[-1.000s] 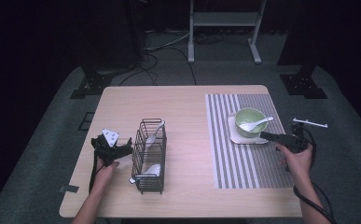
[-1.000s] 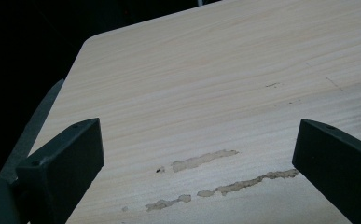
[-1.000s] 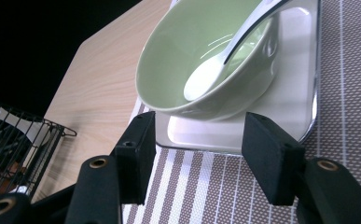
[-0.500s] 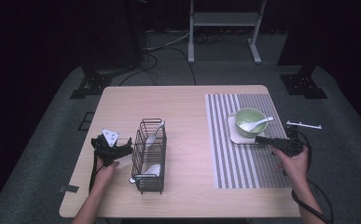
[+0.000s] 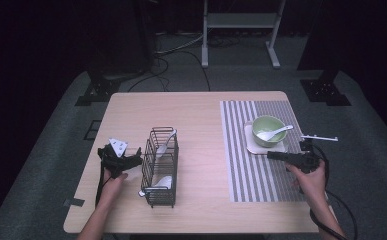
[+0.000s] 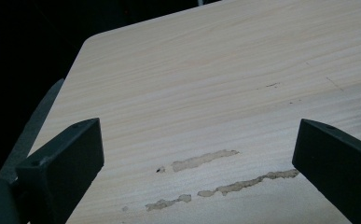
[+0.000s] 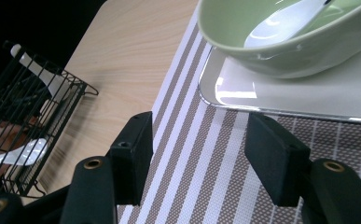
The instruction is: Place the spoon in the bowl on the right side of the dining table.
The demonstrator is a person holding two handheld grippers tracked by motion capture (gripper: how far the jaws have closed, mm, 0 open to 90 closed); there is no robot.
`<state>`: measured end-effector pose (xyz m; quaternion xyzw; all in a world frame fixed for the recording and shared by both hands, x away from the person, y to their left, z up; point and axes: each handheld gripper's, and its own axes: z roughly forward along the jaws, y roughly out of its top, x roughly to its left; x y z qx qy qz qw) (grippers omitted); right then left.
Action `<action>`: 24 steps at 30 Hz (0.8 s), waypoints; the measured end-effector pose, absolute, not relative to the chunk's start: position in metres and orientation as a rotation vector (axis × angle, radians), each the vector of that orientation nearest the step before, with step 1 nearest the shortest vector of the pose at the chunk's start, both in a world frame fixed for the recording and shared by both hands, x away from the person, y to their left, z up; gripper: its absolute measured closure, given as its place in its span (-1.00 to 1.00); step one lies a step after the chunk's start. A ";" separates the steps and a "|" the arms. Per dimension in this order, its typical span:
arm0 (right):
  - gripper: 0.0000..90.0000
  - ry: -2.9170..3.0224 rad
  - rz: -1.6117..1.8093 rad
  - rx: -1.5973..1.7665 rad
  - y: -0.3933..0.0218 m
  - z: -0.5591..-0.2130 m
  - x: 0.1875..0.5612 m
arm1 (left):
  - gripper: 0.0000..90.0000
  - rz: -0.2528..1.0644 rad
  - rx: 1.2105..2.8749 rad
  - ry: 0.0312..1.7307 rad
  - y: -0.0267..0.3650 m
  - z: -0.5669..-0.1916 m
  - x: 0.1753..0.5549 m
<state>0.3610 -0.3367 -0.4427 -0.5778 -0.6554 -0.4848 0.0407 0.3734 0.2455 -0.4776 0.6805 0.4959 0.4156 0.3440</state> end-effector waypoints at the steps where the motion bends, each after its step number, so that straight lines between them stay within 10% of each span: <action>1: -0.09 -2.011 -1.487 -1.760 -0.335 -0.443 0.360 | -0.98 1.080 1.769 1.288 0.246 -0.478 0.373; 24: -0.13 -2.172 -1.439 -1.616 -0.301 -0.440 0.335 | -0.98 1.076 1.769 1.293 0.246 -0.477 0.373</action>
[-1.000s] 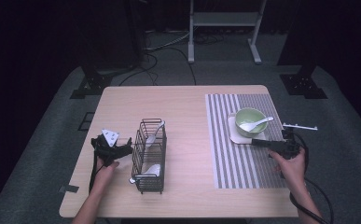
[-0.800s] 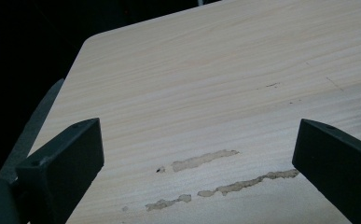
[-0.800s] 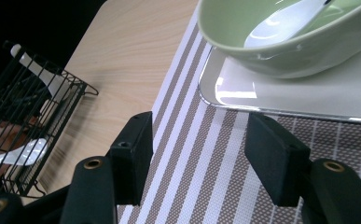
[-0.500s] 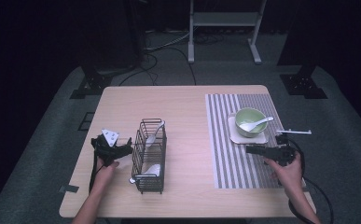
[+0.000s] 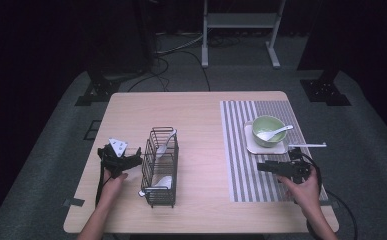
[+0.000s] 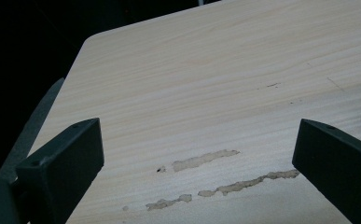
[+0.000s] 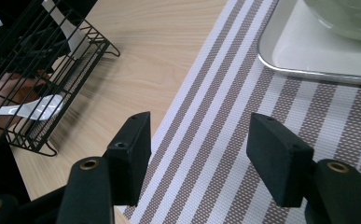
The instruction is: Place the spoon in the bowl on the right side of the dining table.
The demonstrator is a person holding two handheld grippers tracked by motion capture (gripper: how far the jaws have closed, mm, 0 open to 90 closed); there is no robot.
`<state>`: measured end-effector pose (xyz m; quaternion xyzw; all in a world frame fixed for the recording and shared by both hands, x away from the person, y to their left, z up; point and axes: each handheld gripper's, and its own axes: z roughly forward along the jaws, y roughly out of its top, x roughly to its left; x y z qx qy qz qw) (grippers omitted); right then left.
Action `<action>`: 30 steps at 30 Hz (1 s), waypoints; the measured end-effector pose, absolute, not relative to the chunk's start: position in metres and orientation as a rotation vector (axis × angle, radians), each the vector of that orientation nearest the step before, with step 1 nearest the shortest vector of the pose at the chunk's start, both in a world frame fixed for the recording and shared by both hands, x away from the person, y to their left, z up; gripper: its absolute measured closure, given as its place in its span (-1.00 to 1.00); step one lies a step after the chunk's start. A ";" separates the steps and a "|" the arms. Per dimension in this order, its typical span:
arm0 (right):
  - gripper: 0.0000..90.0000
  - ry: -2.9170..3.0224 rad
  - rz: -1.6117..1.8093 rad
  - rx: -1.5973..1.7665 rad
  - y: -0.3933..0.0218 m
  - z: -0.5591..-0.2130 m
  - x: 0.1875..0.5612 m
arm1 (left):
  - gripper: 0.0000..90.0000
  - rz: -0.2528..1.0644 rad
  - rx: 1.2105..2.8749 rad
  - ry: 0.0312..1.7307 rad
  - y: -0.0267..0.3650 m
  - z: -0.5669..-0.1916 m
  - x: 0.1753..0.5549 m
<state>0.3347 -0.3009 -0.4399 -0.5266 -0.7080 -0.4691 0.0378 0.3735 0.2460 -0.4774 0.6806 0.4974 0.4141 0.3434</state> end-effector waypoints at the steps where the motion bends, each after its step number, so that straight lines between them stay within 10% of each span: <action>1: -0.14 -2.176 -1.437 -1.612 -0.300 -0.440 0.334 | -0.98 1.076 1.768 1.292 0.246 -0.477 0.374; 30: -0.19 -2.325 -1.460 -1.492 -0.270 -0.448 0.309 | -0.98 1.073 1.770 1.291 0.246 -0.477 0.374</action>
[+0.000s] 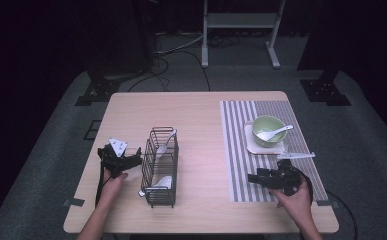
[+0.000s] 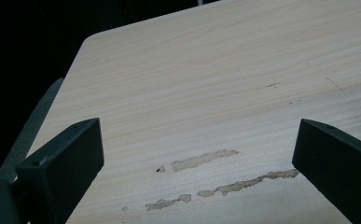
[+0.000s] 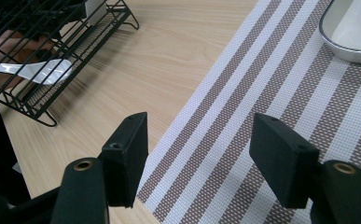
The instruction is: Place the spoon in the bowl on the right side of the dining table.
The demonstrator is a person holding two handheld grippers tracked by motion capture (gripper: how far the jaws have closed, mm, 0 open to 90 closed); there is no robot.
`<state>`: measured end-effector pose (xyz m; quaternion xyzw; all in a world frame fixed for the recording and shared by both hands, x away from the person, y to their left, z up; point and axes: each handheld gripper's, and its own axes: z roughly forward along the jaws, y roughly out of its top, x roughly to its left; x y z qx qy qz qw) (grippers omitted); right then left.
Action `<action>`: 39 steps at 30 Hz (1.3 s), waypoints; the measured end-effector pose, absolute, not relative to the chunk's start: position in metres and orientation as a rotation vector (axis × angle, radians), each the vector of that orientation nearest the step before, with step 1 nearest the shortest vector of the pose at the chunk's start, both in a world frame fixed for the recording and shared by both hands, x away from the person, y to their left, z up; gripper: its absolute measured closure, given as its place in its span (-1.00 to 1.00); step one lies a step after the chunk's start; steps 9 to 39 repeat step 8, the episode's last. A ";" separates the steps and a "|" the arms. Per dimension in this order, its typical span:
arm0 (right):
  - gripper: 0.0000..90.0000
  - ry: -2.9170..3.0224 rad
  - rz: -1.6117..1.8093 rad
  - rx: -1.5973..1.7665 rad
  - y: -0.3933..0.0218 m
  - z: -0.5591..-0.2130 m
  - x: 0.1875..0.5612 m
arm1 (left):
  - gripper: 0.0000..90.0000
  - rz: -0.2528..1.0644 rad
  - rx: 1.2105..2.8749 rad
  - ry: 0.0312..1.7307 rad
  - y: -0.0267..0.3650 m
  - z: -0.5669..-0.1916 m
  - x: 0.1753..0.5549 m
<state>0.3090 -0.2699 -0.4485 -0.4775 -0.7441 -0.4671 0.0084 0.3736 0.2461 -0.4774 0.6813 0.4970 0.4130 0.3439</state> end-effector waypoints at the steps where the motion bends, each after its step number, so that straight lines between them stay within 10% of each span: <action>1: -0.19 -2.325 -1.462 -1.491 -0.270 -0.449 0.308 | -0.98 1.073 1.769 1.292 0.246 -0.477 0.374; 39: -0.19 -2.302 -1.483 -1.443 -0.265 -0.452 0.304 | -0.98 1.062 1.760 1.300 0.247 -0.477 0.374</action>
